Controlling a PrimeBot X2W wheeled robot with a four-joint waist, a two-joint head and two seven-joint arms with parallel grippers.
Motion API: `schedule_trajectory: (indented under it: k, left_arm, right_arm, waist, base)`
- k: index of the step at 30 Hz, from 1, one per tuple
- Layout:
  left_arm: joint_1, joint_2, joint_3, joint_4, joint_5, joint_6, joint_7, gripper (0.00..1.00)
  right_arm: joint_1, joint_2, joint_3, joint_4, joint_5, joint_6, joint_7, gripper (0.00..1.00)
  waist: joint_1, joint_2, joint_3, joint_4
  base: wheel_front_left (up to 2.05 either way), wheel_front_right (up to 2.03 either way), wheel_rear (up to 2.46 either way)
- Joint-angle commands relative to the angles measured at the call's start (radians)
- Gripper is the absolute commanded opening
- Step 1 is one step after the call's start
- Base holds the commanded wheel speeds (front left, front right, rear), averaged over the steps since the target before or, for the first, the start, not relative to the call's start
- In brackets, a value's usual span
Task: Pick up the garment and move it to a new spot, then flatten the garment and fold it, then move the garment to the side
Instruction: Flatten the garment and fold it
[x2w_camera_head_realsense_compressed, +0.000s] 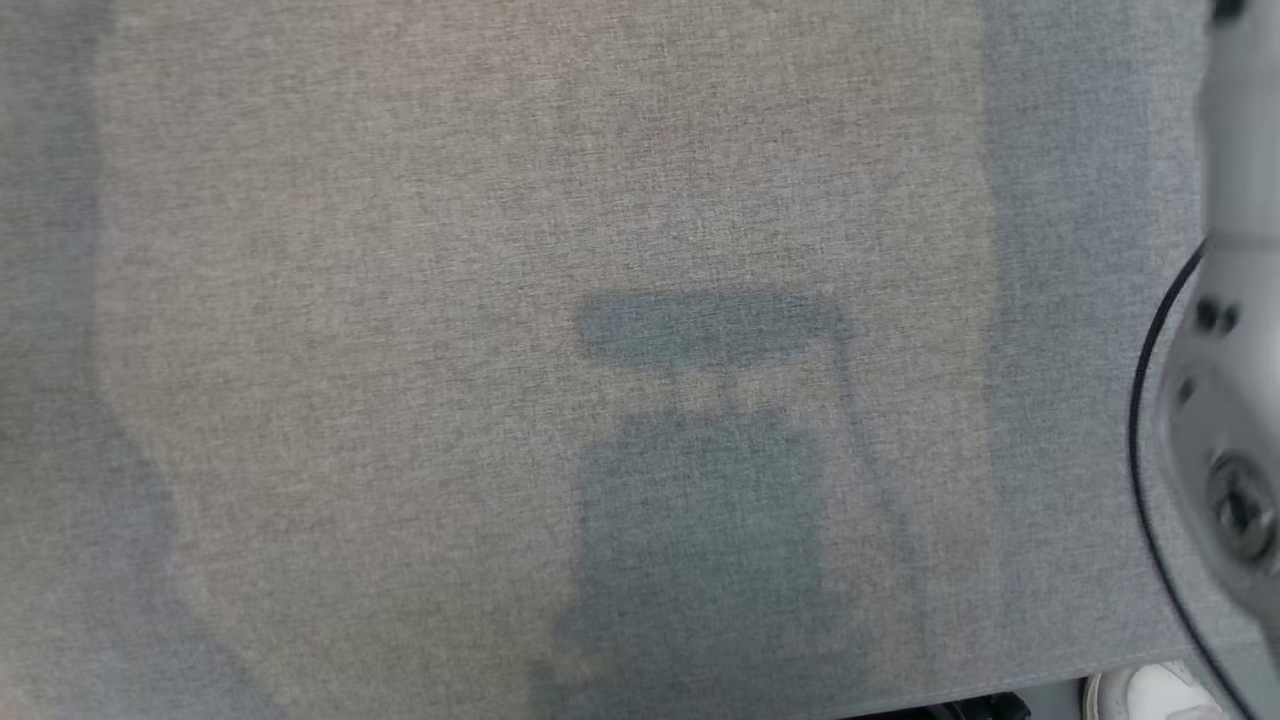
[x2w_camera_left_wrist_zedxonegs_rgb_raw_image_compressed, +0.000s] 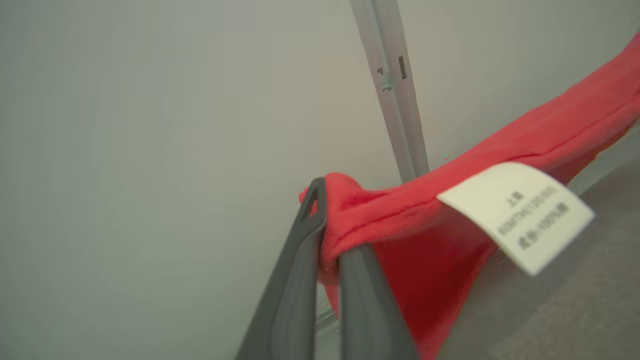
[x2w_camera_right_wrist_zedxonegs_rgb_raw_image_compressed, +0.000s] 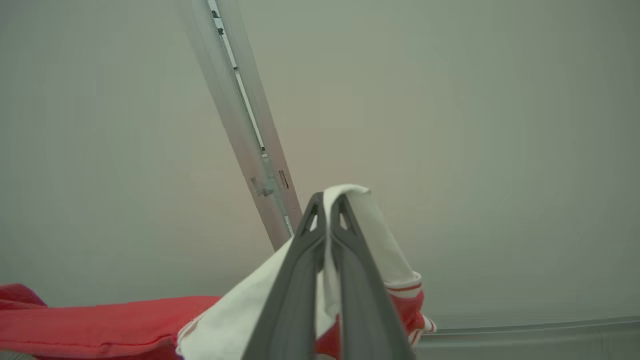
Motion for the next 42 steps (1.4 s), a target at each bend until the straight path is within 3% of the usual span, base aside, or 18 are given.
schedule_trajectory:
  k: [1,5,8,12,18,27,29,37,42]
  left_arm:
    - [0.048,0.000,-0.018,0.006,-0.025,0.002,-0.013,0.00]
    - [0.222,0.002,-0.062,-0.018,-0.071,0.002,-0.028,0.00]
    - [0.378,0.007,-0.028,-0.090,-0.098,0.002,-0.028,0.00]
    - [0.599,0.018,0.036,-0.208,-0.096,0.039,-0.028,0.00]
    - [0.864,0.009,0.056,-0.310,-0.065,0.084,-0.027,0.00]
    - [1.209,-0.040,0.058,-0.400,-0.039,0.153,-0.027,0.00]
    - [1.323,-0.057,0.066,-0.432,-0.037,0.186,-0.028,0.00]
    - [1.605,-0.105,0.127,-0.566,-0.051,0.254,-0.028,0.00]
    - [1.691,-0.099,0.132,-0.638,-0.071,0.271,-0.009,0.00]
  right_arm:
    - [0.060,-0.005,0.004,0.000,0.008,0.000,-0.021,0.00]
    - [0.283,-0.016,0.032,-0.037,0.014,0.000,-0.057,0.00]
    - [0.470,-0.040,0.061,-0.103,0.039,0.000,-0.068,0.00]
    - [0.708,-0.067,0.071,-0.215,0.086,0.000,-0.060,0.00]
    - [0.984,-0.092,0.066,-0.356,0.111,0.000,-0.025,0.00]
    - [1.377,-0.093,0.017,-0.526,0.085,0.000,0.031,0.00]
    - [1.496,-0.100,0.018,-0.551,0.103,0.000,0.030,0.00]
    - [1.786,-0.110,-0.026,-0.599,0.169,0.000,0.003,0.00]
    - [1.850,-0.120,-0.033,-0.679,0.200,0.000,0.009,0.00]
  waist:
    - [-0.0004,0.0000,0.005,-0.010]
    - [-0.0004,0.0000,-0.030,-0.007]
    - [-0.0004,0.0000,-0.076,-0.005]
    - [-0.0004,0.0000,-0.158,-0.004]
    - [-0.0004,0.0000,-0.269,0.007]
    - [-0.0004,0.0000,-0.412,0.022]
    - [-0.0004,0.0000,-0.452,0.023]
    - [-0.0004,0.0000,-0.516,0.023]
    - [-0.0004,0.0000,-0.518,0.014]
  base:
    - [0.00,0.00,0.00]
    - [0.00,0.00,0.00]
    - [0.00,0.00,0.00]
    - [0.00,0.00,0.00]
    - [0.00,0.00,0.00]
    - [0.00,0.00,0.00]
    - [0.00,0.00,0.00]
    - [0.00,0.00,0.00]
    - [0.00,0.00,0.00]
